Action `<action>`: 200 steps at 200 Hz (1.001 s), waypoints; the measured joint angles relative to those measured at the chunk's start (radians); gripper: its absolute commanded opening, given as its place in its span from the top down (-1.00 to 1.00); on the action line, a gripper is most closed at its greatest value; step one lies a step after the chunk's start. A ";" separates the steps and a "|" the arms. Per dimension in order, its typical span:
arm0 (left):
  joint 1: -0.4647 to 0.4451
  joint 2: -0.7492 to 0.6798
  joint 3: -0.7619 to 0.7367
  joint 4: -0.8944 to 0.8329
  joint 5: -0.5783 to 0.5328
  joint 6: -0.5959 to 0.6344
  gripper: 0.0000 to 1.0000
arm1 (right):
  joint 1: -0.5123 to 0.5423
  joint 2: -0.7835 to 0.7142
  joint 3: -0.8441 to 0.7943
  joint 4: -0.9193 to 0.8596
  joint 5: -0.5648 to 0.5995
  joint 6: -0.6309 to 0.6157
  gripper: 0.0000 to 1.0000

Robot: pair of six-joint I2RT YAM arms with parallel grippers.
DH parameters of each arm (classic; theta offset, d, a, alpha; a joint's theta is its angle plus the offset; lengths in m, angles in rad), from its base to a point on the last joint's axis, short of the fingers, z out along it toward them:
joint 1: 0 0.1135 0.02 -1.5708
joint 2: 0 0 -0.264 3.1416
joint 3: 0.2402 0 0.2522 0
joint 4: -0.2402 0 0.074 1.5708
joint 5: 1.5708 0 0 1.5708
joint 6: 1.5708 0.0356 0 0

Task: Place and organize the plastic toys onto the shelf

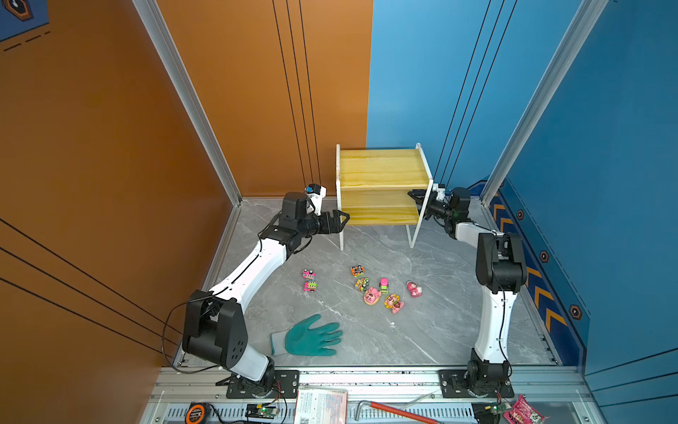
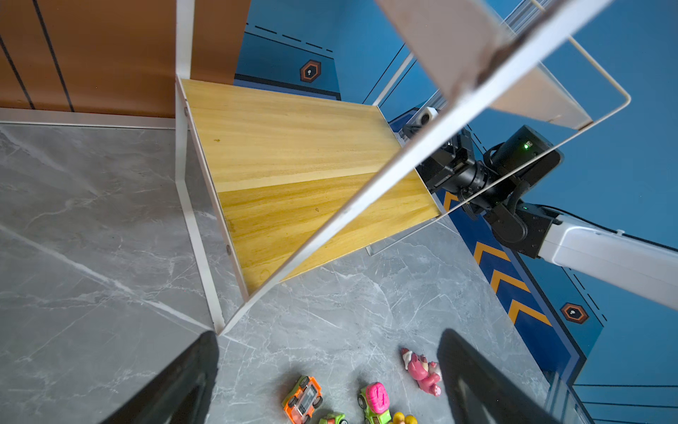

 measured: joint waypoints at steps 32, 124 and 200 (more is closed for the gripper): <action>-0.014 0.001 0.000 0.000 -0.020 0.000 -0.89 | -0.014 0.016 0.086 -0.096 0.056 -0.077 -0.26; 0.005 -0.176 -0.109 -0.153 -0.235 0.097 -0.96 | -0.150 -0.150 -0.042 -0.252 0.343 -0.321 -0.88; 0.057 -0.391 -0.230 -0.367 -0.348 0.085 -0.96 | -0.016 -0.916 -0.607 -0.486 0.800 -0.629 -0.77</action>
